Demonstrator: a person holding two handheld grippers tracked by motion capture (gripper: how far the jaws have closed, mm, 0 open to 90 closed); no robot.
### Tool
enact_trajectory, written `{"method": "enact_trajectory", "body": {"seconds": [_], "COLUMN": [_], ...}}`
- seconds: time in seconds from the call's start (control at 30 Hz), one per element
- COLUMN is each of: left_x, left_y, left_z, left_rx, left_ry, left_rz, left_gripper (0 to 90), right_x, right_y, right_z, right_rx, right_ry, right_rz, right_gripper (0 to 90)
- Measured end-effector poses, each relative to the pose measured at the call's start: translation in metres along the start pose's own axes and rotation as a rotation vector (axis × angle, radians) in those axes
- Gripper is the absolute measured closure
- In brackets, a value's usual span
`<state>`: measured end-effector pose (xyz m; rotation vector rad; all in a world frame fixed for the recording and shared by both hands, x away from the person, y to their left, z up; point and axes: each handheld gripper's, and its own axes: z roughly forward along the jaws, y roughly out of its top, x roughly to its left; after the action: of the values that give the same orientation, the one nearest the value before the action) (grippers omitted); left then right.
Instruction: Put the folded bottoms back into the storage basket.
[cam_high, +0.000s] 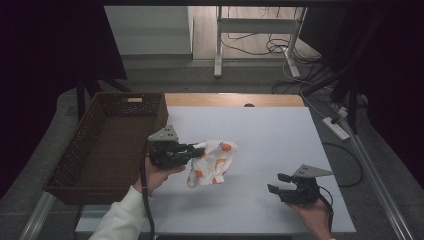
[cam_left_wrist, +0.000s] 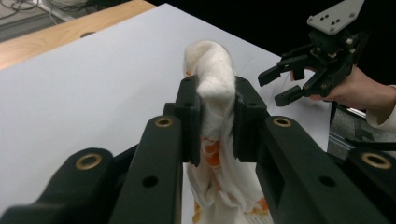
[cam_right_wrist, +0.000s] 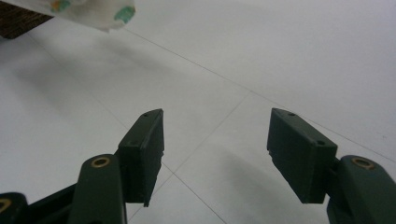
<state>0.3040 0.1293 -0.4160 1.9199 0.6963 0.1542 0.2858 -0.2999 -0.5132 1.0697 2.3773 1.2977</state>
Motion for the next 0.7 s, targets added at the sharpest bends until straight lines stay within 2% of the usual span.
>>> {"method": "enact_trajectory", "body": {"seconds": [0.7], "left_x": [0.010], "left_y": [0.004], "left_z": [-0.026], "left_rx": [-0.041], "left_ry": [0.035], "left_rz": [-0.012], "left_gripper": [75.9], "right_x": [0.000], "right_y": [-0.001], "right_z": [0.001], "right_rx": [0.005], "right_ry": [-0.005], "right_rz": [-0.006], "right_gripper": [36.3]}}
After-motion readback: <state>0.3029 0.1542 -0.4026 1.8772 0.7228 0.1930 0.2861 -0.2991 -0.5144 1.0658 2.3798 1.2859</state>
